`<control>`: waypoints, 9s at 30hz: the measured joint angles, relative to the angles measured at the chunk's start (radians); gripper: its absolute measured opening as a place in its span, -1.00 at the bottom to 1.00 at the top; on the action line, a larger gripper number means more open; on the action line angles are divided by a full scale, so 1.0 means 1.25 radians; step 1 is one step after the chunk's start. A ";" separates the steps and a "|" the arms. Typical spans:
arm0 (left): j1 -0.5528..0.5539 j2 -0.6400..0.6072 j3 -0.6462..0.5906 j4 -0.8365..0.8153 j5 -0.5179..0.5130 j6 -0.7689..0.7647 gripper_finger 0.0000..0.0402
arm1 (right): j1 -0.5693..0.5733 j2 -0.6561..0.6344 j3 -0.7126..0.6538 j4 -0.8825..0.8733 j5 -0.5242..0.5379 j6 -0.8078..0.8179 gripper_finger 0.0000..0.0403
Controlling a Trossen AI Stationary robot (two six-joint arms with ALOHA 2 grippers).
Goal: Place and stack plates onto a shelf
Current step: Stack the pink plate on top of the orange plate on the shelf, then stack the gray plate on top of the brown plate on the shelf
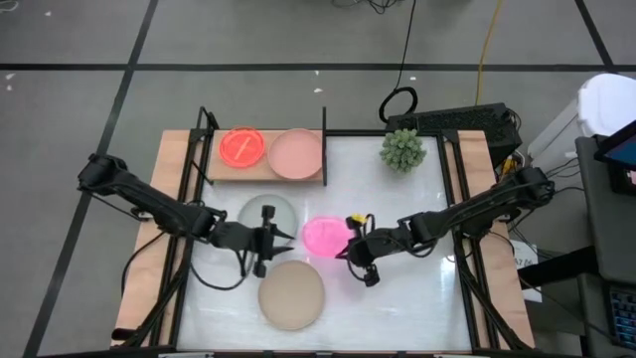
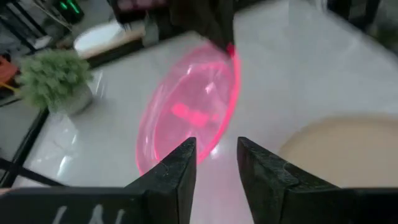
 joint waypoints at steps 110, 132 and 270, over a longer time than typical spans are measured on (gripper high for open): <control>0.129 0.043 0.004 -0.051 0.169 0.236 -0.99 | 0.011 -0.078 0.001 0.061 0.099 0.011 -0.02; 0.372 -0.276 0.004 -0.419 -0.085 0.200 -1.00 | 0.022 -0.073 0.001 0.049 0.101 0.015 -0.08; -0.094 0.157 -0.023 -0.496 -0.053 -0.181 -0.94 | -0.049 0.182 0.001 0.244 -0.071 0.066 -0.36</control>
